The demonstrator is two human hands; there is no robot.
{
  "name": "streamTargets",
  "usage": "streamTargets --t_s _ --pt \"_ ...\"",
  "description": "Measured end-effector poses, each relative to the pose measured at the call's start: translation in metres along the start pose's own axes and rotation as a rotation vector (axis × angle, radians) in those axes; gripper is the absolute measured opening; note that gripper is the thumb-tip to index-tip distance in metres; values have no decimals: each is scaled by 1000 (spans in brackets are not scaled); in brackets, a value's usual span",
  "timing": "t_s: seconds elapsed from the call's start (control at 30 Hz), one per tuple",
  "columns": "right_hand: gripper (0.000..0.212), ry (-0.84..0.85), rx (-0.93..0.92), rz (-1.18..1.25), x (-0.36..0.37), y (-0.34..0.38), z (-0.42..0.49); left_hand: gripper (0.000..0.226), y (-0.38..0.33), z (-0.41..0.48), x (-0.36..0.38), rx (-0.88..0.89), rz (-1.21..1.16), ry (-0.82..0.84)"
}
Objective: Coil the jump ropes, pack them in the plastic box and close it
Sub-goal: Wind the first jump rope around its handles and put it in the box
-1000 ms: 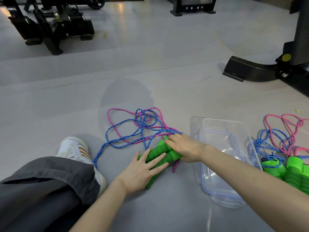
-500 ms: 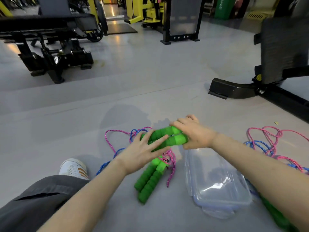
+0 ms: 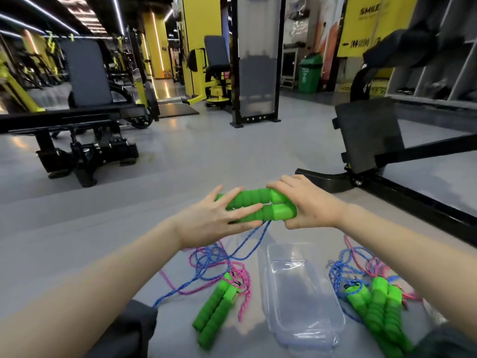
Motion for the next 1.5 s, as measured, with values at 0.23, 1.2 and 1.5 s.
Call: streamTargets --t_s 0.23,1.2,1.5 --pt "73 -13 14 167 -12 -15 -12 52 5 9 -13 -19 153 -73" --pt "19 -358 523 318 -66 -116 48 50 42 -85 36 -288 90 -42" --pt "23 -594 699 -31 -167 -178 -41 50 88 -52 29 -475 99 -165"
Point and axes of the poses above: each hand's wrist, its own z-axis towards the middle knuckle, its own x-axis out of the palm, y = z × x, the point moved 6 cm from there along z, towards the middle knuckle, and after that the axes turned 14 degrees about y, right-handed, at the moved point
